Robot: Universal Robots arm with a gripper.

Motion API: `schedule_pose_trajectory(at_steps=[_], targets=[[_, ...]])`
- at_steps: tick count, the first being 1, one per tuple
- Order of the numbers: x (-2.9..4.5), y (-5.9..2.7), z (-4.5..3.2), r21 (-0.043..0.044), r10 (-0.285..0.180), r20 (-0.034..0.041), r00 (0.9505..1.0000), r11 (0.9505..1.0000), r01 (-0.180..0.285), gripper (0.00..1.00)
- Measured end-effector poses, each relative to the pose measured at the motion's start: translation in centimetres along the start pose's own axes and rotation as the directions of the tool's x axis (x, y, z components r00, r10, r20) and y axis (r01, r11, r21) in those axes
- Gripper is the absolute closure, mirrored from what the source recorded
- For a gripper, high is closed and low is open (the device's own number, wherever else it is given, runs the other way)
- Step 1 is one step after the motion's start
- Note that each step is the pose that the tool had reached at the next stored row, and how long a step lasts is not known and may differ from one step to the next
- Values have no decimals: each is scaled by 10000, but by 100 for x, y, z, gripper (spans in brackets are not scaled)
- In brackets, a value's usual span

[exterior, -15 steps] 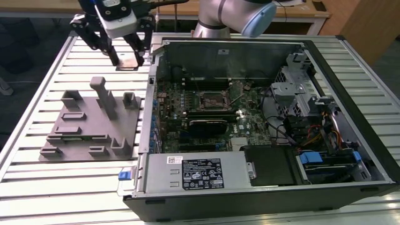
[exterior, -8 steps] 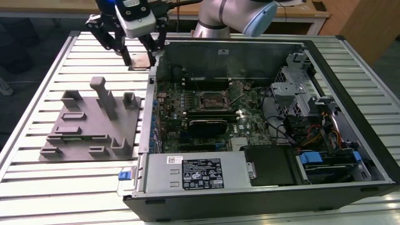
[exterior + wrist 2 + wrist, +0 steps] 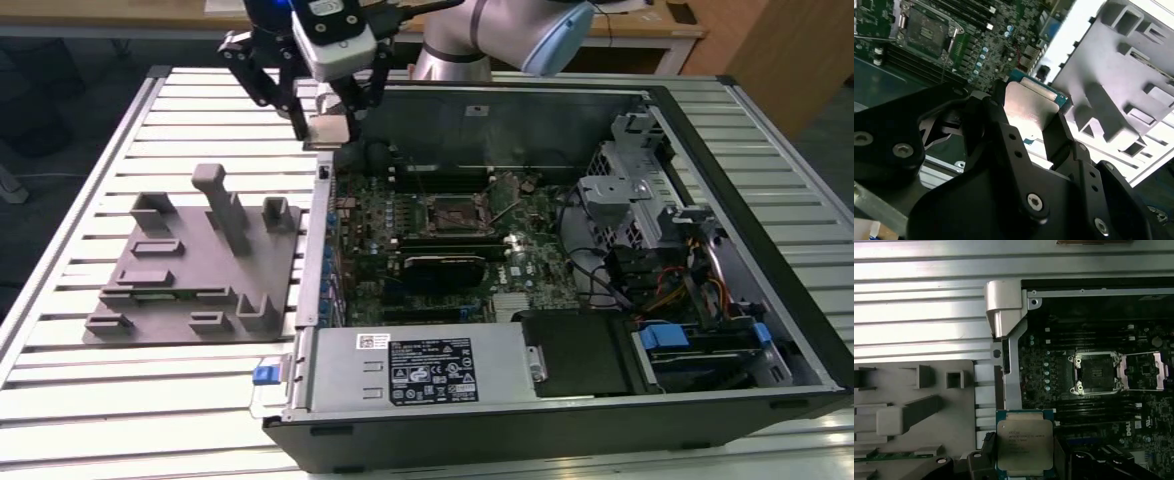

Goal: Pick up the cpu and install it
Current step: 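Pick up the cpu and move it towards the insertion slot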

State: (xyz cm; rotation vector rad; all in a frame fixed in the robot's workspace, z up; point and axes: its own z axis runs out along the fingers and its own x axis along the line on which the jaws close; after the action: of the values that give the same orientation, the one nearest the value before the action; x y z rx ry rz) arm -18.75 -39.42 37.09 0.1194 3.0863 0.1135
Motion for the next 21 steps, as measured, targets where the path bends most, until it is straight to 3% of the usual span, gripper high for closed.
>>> schedule_pose_trajectory(at_steps=[21], targets=[[-636,49,43,2,2,-17,10000,10000,-2,46]])
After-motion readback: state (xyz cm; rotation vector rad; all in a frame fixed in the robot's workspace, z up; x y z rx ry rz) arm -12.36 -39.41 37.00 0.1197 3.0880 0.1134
